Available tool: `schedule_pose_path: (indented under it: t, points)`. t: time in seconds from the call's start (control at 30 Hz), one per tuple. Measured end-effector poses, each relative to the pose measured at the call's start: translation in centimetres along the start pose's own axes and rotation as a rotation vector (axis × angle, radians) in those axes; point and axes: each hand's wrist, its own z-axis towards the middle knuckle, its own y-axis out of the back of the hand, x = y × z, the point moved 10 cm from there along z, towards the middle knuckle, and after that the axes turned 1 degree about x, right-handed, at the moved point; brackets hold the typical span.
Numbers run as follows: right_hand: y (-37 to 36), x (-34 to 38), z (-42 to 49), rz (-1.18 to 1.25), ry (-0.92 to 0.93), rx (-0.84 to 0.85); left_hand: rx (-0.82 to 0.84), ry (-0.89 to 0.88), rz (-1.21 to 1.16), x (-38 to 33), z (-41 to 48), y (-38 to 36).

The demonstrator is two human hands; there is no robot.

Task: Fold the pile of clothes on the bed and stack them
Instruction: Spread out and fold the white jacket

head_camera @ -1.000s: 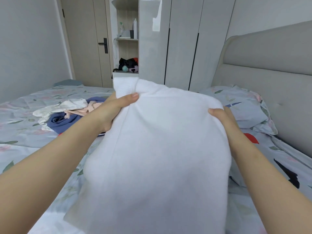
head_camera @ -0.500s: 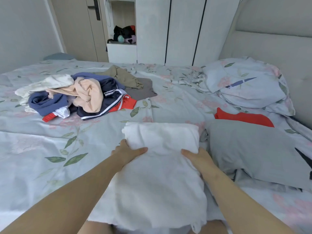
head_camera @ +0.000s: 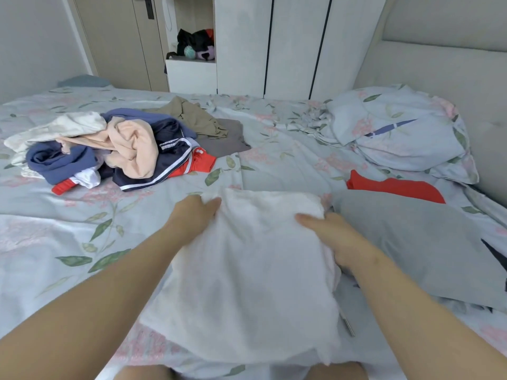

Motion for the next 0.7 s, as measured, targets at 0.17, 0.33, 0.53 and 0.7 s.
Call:
schedule_pose_path:
  t: [0.17, 0.33, 0.53, 0.7]
  points:
    - [4.0, 6.6, 2.9, -0.180, 0.268, -0.340, -0.212, -0.077, -0.158, -3.2, 3.2, 3.8]
    - [1.0, 1.5, 5.5, -0.683, 0.245, -0.385, 0.042, -0.009, 0.022, 2.2, 3.8, -5.5]
    - [2.6, -4.2, 5.2, -0.465, -0.039, -0.416, 0.040, 0.271, -0.107, 5.9, 2.8, -6.3]
    - [-0.4, -5.2, 3.7, -0.189, 0.007, -0.171, 0.348, 0.330, -0.532, 5.8, 0.7, -8.3]
